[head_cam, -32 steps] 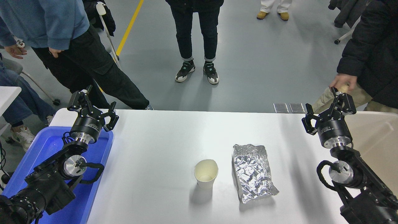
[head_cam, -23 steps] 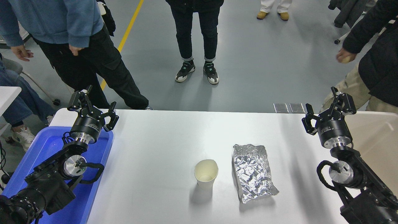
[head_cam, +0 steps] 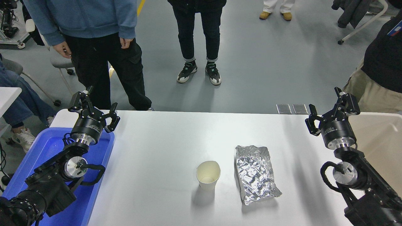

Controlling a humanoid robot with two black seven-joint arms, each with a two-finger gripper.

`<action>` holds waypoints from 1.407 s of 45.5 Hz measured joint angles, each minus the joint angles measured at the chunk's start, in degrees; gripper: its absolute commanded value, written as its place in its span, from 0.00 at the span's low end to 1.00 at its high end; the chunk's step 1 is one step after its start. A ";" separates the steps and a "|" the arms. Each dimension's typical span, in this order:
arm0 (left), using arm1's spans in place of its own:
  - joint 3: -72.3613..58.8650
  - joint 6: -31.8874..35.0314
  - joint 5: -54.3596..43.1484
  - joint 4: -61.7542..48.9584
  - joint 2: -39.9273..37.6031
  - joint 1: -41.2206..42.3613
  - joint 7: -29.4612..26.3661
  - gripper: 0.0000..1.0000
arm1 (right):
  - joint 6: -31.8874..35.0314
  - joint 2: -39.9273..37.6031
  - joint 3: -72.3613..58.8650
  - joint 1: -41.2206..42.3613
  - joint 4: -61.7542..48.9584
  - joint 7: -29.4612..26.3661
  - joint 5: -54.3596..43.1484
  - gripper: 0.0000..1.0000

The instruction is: Dispose of the paper cup in the dustbin

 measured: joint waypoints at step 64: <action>0.00 0.00 0.00 0.01 0.00 0.00 0.00 1.00 | -3.39 -26.50 -66.45 34.90 20.92 -9.37 -15.63 0.99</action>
